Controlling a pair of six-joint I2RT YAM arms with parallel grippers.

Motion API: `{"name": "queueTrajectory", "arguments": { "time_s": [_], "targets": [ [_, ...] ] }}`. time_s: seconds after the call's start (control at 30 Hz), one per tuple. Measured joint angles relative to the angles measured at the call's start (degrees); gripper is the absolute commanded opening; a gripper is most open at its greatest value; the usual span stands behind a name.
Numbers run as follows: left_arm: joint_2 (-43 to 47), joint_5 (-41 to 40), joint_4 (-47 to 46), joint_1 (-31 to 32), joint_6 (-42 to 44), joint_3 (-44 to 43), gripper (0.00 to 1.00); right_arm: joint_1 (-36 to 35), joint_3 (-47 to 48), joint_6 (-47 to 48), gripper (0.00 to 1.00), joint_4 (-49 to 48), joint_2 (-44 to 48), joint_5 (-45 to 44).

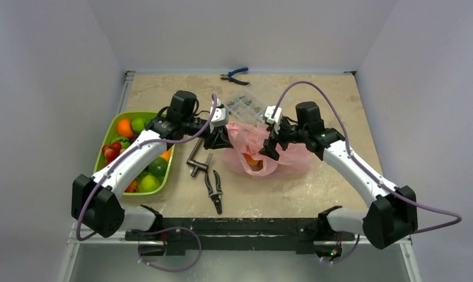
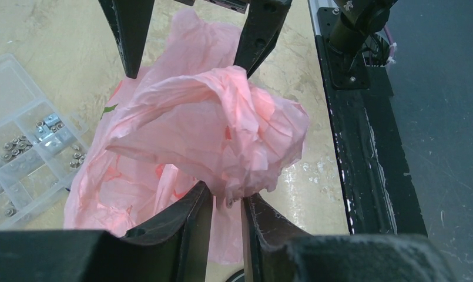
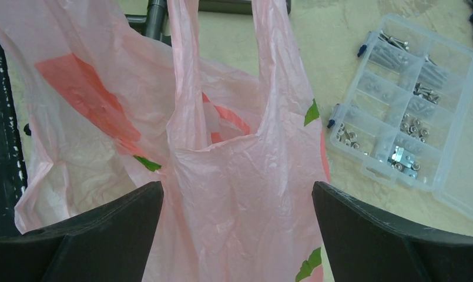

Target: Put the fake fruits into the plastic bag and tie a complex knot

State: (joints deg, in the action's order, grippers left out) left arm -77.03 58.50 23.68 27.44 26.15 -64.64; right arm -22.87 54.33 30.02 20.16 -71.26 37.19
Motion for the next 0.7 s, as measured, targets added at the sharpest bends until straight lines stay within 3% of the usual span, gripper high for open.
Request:
{"name": "queueTrajectory", "arguments": {
  "time_s": [0.2,0.3,0.33,0.4,0.47,0.7],
  "targets": [
    [0.00,0.17,-0.02,0.00,0.00,0.00,0.29,-0.63,1.20,1.95,0.99,2.36,-0.26,-0.07],
    [0.00,0.31,-0.02,0.00,0.00,0.00,0.25,-1.79,2.08,3.13,0.99,2.71,-2.05,-1.31],
    [0.00,0.35,-0.02,0.00,0.02,0.00,0.23,-2.19,2.16,3.39,0.95,2.67,-2.69,-1.95],
    [0.00,0.46,0.02,0.00,0.02,0.00,0.21,-2.93,2.16,3.78,0.67,2.69,-4.22,-3.23],
    [0.02,0.55,0.09,-0.02,0.02,0.00,0.23,-3.37,2.19,4.37,0.48,2.75,-5.29,-3.74],
    [0.35,2.36,2.01,-6.27,-0.11,-0.59,0.62,-2.91,2.23,3.26,0.03,2.23,-2.58,-4.20]
  ]
}}
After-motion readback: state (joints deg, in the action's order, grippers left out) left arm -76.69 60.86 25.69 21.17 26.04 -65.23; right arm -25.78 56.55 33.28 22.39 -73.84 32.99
